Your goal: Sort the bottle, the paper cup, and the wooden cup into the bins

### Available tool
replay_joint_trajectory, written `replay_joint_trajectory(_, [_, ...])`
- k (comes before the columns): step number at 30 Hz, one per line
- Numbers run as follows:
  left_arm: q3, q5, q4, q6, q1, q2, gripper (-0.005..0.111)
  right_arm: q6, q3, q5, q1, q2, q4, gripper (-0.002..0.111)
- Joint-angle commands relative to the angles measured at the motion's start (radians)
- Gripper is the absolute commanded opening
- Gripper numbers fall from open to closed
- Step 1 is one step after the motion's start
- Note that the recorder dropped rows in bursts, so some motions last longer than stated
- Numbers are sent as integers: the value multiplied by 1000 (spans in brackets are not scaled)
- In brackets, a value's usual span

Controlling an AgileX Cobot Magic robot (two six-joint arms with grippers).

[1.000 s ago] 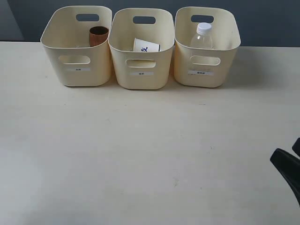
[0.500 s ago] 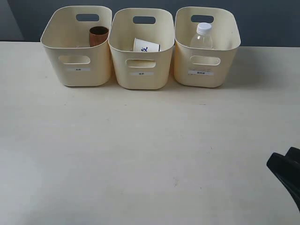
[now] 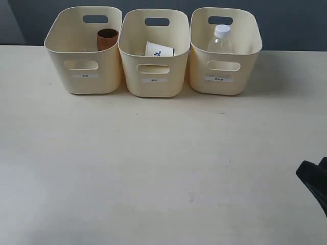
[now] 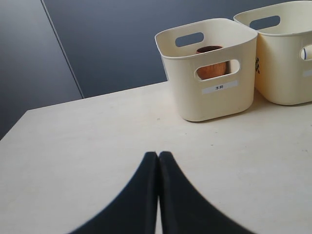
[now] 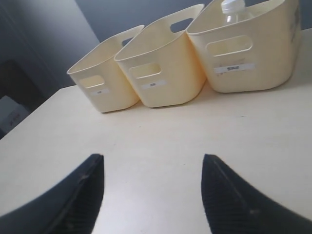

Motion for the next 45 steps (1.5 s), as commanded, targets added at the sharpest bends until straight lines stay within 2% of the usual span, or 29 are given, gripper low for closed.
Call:
replay_joint_trajectory(1, [1, -5, 0, -2, -3, -5, 0, -3, 5, 0, -109, -6, -8, 57])
replay_joint_trajectory(9, [1, -5, 0, -2, -3, -5, 0, -30, 5, 82, -411, -6, -103, 57])
replay_joint_trajectory(15, [1, -5, 0, -2, -3, -5, 0, -30, 5, 119, -562, -6, -146, 57])
replay_joint_trajectory(18, [1, -5, 0, -2, -3, -5, 0, -30, 5, 114, -596, -6, -138, 57])
replay_joint_trajectory(35, [1, -5, 0, -2, -3, -5, 0, -40, 5, 80, -595, -6, -57, 57])
replay_joint_trajectory(38, [1, -7, 0, -2, -3, -5, 0, -236, 5, 38, -595, -6, 89, 57])
replay_joint_trajectory(42, [1, -7, 0, -2, -3, -5, 0, -747, 5, 15, -595, -6, 479, 57])
replay_joint_trajectory(45, [1, -7, 0, -2, -3, -5, 0, -892, 5, 23, -595, -6, 525, 57])
